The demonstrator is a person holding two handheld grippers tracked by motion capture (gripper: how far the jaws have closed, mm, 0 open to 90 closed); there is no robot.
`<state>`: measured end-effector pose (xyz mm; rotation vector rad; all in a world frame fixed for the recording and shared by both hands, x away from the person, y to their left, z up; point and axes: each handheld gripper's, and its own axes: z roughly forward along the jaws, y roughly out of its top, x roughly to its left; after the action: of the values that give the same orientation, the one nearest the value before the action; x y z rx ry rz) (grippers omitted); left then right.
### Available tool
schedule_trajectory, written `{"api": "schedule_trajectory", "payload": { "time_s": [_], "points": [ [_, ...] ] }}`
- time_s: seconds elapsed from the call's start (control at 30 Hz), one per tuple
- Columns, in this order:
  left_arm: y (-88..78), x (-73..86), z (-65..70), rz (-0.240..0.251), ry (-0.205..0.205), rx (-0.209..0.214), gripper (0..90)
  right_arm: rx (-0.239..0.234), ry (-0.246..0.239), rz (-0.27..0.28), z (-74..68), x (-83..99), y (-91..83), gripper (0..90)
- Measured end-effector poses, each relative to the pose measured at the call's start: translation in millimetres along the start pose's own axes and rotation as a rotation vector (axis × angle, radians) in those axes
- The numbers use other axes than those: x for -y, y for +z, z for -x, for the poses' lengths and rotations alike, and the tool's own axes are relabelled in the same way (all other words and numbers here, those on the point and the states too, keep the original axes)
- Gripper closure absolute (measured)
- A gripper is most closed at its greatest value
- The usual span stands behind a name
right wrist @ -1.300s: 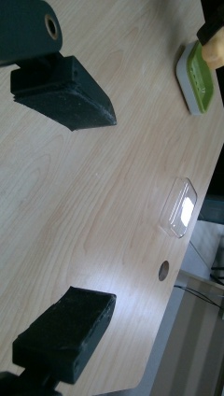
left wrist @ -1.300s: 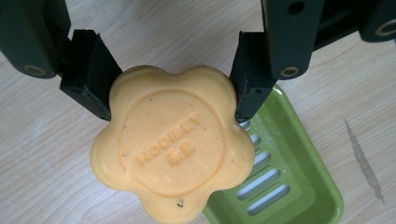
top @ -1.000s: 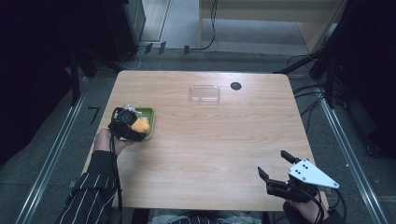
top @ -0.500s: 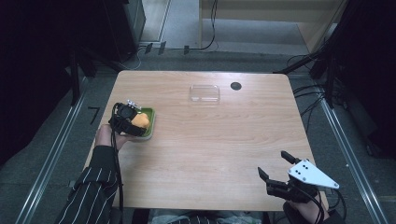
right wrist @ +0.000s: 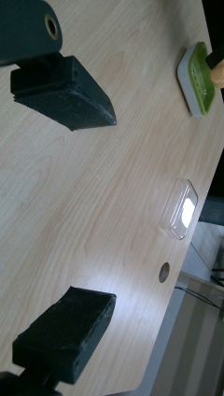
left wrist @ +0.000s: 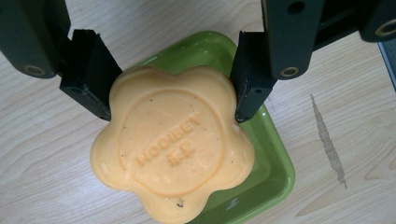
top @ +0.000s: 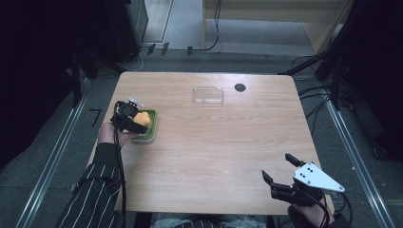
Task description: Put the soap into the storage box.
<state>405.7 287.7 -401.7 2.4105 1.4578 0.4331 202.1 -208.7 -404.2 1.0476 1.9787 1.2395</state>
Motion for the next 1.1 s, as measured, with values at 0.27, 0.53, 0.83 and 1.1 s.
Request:
{"api": "schedule_trajectory", "payload": {
  "time_s": [0.27,0.53,0.83,1.1],
  "points": [
    [7.9,-2.4,-4.5,-0.022,-0.010,-0.004,39.7,-0.003,-0.001,-0.001,-0.5,-0.2,0.2,13.4],
    [15.7,-3.3,-6.8,-0.048,-0.016,-0.004,39.6,-0.004,-0.004,0.000,-0.7,-0.2,0.5,13.4],
    [18.9,-2.3,-8.3,-0.057,-0.017,-0.009,39.6,-0.006,-0.004,-0.003,-1.6,-0.4,0.5,13.4],
    [24.5,-4.1,-6.9,-0.074,-0.003,-0.011,39.6,-0.006,-0.006,-0.003,-1.7,-0.5,0.7,13.4]
  ]
}}
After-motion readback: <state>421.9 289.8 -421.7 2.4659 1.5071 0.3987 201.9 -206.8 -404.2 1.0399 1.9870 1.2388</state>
